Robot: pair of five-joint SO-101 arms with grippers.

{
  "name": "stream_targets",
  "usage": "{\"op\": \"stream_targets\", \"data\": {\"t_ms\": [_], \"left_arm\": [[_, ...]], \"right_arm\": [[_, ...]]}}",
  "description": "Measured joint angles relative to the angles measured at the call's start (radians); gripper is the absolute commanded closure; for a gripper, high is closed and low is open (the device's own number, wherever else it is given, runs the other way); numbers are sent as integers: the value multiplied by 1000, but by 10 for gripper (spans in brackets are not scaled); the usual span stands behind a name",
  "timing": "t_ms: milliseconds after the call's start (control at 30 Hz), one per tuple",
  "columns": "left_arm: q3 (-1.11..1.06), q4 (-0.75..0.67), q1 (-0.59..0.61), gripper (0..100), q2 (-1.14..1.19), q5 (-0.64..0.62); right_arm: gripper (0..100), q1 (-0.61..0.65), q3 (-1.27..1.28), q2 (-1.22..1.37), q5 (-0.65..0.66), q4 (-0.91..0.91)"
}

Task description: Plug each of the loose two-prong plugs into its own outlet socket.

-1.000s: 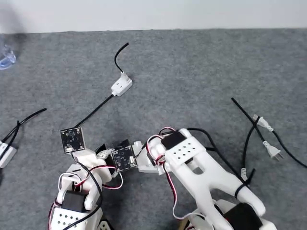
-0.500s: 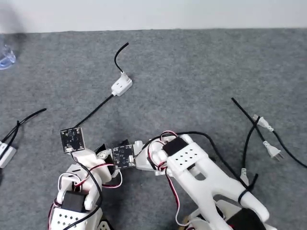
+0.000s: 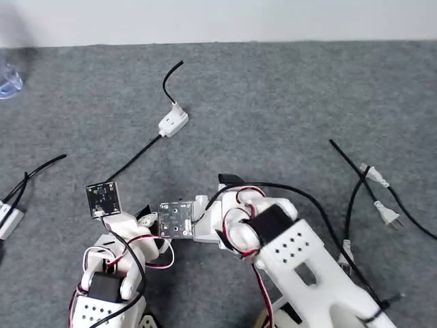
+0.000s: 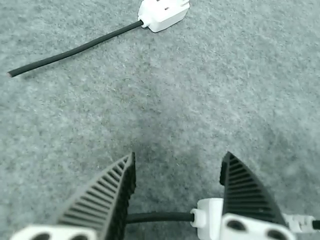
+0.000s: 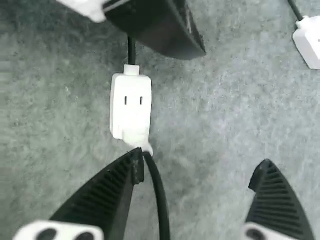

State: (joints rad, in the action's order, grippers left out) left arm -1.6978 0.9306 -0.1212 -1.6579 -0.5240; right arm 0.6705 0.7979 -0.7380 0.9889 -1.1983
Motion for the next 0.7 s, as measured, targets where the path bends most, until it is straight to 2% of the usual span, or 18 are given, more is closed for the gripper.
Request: {"op": "stream_targets", "data": {"t_ms": [133, 233, 367, 567, 700], "left_arm": [[0, 0, 0, 739, 0, 0], [0, 0, 0, 738, 0, 0], [0, -12, 15, 738, 0, 0], [0, -95, 178, 736, 0, -3], [0, -89, 198, 735, 0, 143]], "right_arm": [[670, -72, 0, -38, -6, -15], [670, -155, 12, -80, -77, 15], [670, -324, 75, -163, -272, 126], [670, -585, 256, -279, -614, 315], [670, -709, 411, -325, -712, 488]]}}
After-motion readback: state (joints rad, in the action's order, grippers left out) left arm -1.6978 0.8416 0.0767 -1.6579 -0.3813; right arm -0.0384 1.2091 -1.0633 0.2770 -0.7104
